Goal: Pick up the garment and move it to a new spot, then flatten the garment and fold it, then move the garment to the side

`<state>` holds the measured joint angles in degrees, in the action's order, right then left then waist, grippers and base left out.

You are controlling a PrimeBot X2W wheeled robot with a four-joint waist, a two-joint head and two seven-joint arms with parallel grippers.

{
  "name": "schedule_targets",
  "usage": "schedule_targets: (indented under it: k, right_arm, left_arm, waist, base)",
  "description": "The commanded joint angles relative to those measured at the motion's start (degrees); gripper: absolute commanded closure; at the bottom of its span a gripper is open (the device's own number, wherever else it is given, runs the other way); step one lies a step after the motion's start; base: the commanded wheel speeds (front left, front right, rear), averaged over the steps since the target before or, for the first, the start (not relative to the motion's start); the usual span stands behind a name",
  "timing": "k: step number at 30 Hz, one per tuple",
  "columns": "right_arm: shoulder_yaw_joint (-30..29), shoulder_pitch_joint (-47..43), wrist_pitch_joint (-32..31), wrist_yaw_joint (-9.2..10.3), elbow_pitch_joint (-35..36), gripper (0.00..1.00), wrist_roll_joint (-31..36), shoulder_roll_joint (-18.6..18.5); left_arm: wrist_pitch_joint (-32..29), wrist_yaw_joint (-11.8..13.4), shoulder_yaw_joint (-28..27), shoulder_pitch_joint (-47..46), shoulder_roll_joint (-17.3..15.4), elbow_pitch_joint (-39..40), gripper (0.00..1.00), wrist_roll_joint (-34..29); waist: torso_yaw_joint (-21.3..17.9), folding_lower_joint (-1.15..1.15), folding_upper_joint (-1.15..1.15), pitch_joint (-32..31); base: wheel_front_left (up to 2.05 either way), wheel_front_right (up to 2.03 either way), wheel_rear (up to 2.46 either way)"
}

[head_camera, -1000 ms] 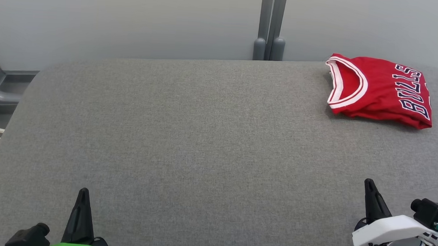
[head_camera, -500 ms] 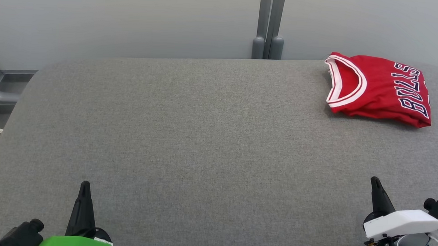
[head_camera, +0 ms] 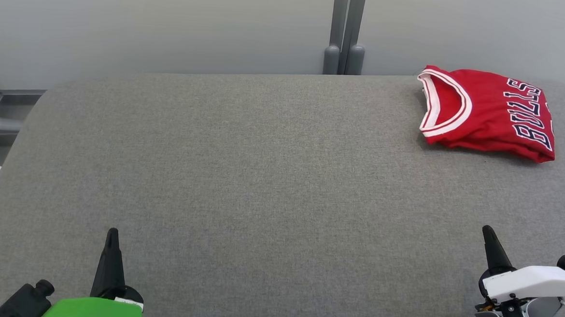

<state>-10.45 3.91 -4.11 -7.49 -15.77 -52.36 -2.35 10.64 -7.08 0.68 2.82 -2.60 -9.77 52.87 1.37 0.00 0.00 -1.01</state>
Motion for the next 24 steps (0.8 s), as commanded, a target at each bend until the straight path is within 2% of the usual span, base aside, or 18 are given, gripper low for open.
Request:
schedule_targets:
  k: [1, 24]
  right_arm:
    - [-0.55, 1.65, -0.70, -0.01, 0.40, 1.00, -1.89, -0.41]
    - [-3.51, 3.12, -6.55, -0.01, -0.24, 1.00, -15.13, -0.52]
  left_arm:
    - [-0.18, -0.29, 0.21, -1.68, -0.30, 0.57, 1.00, 1.97]
    - [-1.40, -0.41, 1.88, -3.18, -0.35, 0.42, 1.00, 16.13]
  waist:
    - [-0.03, 0.00, 0.00, 0.03]
    - [-0.42, 0.00, 0.00, 0.40]
  base:
    - [0.00, 0.00, 0.00]
    - [0.00, 0.00, 0.00]
